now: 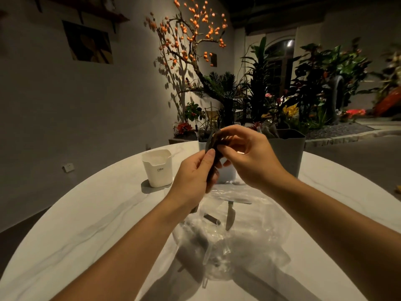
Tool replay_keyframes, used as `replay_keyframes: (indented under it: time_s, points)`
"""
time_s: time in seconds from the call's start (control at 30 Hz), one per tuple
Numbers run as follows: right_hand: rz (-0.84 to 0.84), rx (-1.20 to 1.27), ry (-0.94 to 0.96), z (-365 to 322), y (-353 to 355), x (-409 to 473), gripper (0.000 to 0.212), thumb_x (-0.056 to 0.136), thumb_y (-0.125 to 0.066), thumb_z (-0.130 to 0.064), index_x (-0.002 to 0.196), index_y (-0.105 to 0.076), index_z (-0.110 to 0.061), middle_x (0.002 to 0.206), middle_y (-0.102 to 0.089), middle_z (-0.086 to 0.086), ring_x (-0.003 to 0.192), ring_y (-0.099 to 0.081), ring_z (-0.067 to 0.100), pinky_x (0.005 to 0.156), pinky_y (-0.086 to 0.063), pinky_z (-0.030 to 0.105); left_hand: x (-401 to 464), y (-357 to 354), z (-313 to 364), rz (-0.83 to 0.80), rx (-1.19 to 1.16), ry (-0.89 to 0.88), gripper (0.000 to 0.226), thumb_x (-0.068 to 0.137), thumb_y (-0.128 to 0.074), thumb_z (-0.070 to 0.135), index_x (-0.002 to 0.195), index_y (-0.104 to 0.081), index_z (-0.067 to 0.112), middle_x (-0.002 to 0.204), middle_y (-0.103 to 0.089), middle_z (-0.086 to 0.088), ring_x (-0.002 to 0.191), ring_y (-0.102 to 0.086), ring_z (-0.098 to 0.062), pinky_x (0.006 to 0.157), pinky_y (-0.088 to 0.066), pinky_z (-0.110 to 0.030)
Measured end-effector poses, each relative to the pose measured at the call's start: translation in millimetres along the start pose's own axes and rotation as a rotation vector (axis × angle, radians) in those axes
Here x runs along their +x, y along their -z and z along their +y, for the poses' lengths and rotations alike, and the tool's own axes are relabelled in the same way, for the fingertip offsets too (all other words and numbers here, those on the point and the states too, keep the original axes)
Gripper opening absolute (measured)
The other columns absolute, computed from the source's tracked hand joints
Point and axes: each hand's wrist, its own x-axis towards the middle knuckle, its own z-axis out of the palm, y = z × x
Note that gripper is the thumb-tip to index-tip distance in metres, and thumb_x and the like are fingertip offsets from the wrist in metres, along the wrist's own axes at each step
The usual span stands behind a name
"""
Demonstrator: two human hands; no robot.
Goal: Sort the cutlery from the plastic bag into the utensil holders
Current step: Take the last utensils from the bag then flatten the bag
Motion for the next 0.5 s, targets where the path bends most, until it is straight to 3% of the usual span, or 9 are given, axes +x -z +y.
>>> replay_keyframes:
  time_s: [0.07,0.13,0.23,0.37,0.5]
  points:
    - [0.016,-0.062,0.029,-2,3,14,0.025,0.093,-0.063,-0.001,0.107,-0.066,-0.021,0.098,-0.069,-0.006,0.095,-0.066,0.012,0.069,-0.058,0.023,12,1,7,0.003,0.065,-0.045,0.032,0.106,-0.039,0.036,0.103,-0.066,0.018,0.088,-0.068,-0.005,0.081,-0.063,-0.016,0.071,-0.052,-0.024]
    - [0.041,-0.091,0.049,-4,7,26,0.026,0.093,-0.062,0.0,0.107,-0.066,-0.022,0.097,-0.069,-0.006,0.094,-0.067,0.012,0.068,-0.06,0.026,23,5,13,0.02,0.164,-0.123,0.024,0.106,-0.043,0.034,0.107,-0.065,0.022,0.101,-0.069,-0.003,0.095,-0.064,-0.015,0.076,-0.053,-0.02]
    - [0.066,-0.135,0.092,-9,12,43,0.028,0.092,-0.063,0.001,0.103,-0.064,-0.025,0.095,-0.067,-0.012,0.092,-0.067,0.009,0.069,-0.06,0.023,43,12,26,0.063,0.295,-0.221,0.016,0.104,-0.052,0.026,0.109,-0.067,0.021,0.099,-0.069,0.001,0.088,-0.064,-0.006,0.071,-0.052,-0.015]
    - [0.089,-0.135,0.143,-20,21,71,0.023,0.094,-0.061,-0.001,0.109,-0.063,-0.018,0.1,-0.065,-0.01,0.096,-0.066,0.012,0.067,-0.06,0.023,75,16,48,0.07,0.341,-0.284,0.013,0.103,-0.053,0.021,0.101,-0.066,0.024,0.097,-0.07,0.001,0.094,-0.068,-0.014,0.087,-0.057,-0.034]
    - [0.141,-0.293,0.269,-24,26,99,0.024,0.092,-0.063,-0.003,0.113,-0.061,-0.015,0.095,-0.06,-0.018,0.092,-0.066,0.009,0.076,-0.061,0.031,103,18,67,0.053,0.328,-0.294,0.012,0.104,-0.052,0.023,0.103,-0.064,0.025,0.099,-0.068,0.003,0.096,-0.067,-0.015,0.088,-0.057,-0.039]
